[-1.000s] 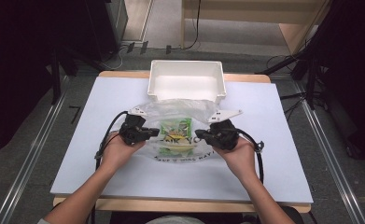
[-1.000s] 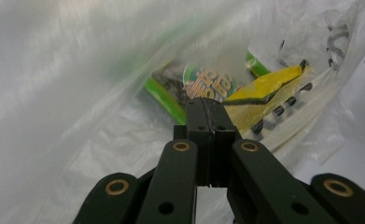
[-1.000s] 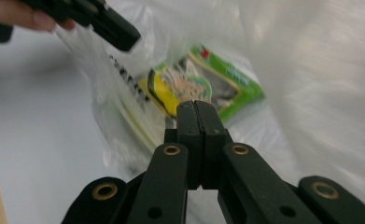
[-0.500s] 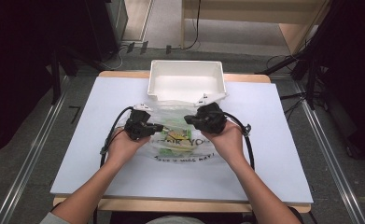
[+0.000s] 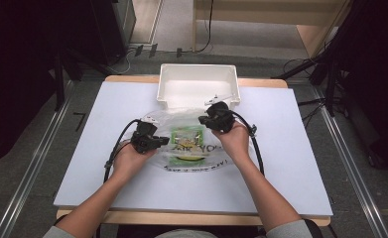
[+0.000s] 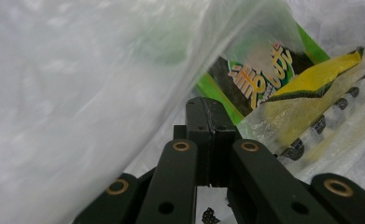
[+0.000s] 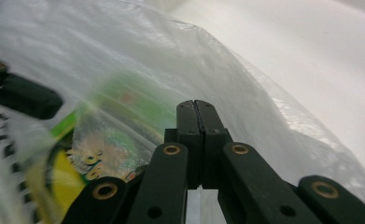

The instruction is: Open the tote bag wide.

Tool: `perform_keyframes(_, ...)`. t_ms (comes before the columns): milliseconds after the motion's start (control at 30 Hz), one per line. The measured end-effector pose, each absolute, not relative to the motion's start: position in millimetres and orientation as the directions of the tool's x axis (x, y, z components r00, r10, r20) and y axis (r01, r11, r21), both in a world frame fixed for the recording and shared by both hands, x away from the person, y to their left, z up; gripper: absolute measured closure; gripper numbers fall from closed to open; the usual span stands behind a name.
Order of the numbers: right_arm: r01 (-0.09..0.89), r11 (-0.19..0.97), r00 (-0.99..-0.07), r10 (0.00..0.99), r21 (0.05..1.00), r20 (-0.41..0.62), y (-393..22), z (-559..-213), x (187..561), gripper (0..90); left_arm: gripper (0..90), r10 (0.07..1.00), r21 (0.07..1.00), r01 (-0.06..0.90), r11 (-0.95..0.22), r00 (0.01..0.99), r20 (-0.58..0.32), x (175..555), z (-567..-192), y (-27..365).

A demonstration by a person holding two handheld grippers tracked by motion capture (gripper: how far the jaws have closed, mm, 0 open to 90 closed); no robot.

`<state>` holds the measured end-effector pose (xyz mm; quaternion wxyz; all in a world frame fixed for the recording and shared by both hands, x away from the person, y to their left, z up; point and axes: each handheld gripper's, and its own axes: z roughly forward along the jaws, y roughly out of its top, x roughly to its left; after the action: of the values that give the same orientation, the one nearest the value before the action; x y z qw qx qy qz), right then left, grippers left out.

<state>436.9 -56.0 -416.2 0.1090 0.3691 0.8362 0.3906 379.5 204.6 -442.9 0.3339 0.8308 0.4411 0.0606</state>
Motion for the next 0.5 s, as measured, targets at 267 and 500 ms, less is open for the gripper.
perform_keyframes(267, 0.566, 0.408, -0.664, 0.741, 0.717, 0.103, -61, -432, 453, 90.0, 90.0, 0.751, 0.601, 0.679, -0.423, 0.633, -0.187, 362, -445, 207)
perform_keyframes(500, 0.58, 0.391, -0.647, 0.754, 0.715, 0.114, -58, -445, 460, 90.0, 90.0, 0.739, 0.577, 0.692, -0.434, 0.64, -0.211, 351, -452, 212)
